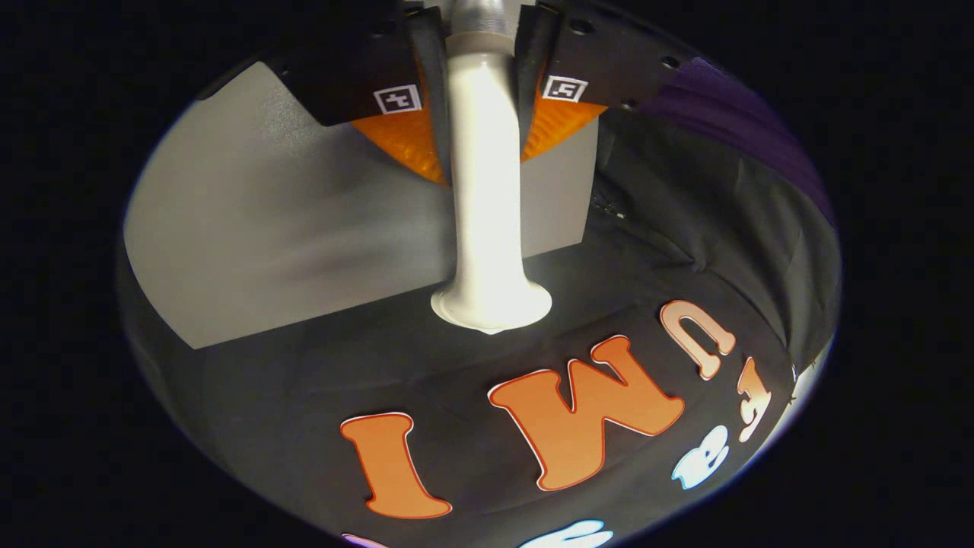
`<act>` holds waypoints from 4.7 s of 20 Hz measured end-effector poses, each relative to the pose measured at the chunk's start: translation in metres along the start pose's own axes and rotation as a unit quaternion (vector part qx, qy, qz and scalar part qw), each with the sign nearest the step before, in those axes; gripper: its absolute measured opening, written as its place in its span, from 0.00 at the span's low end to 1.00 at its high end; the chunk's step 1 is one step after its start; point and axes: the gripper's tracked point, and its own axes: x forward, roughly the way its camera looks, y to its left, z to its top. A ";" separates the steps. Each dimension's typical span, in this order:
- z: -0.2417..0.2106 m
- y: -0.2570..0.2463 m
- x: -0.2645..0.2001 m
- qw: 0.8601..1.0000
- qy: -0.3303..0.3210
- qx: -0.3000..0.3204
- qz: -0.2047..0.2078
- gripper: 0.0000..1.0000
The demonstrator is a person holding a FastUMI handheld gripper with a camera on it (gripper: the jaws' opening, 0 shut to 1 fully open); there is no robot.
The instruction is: Iron the clothes twice with a garment steamer, once on the left side and once on the right side.
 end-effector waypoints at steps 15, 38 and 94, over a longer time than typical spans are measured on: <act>0.011 0.018 -0.123 0.970 -0.221 -0.049 -0.088 0.44; -0.117 0.162 -0.360 0.883 -0.450 -0.052 -0.120 0.43; -0.308 0.296 -0.174 0.901 -0.395 -0.111 -0.140 0.44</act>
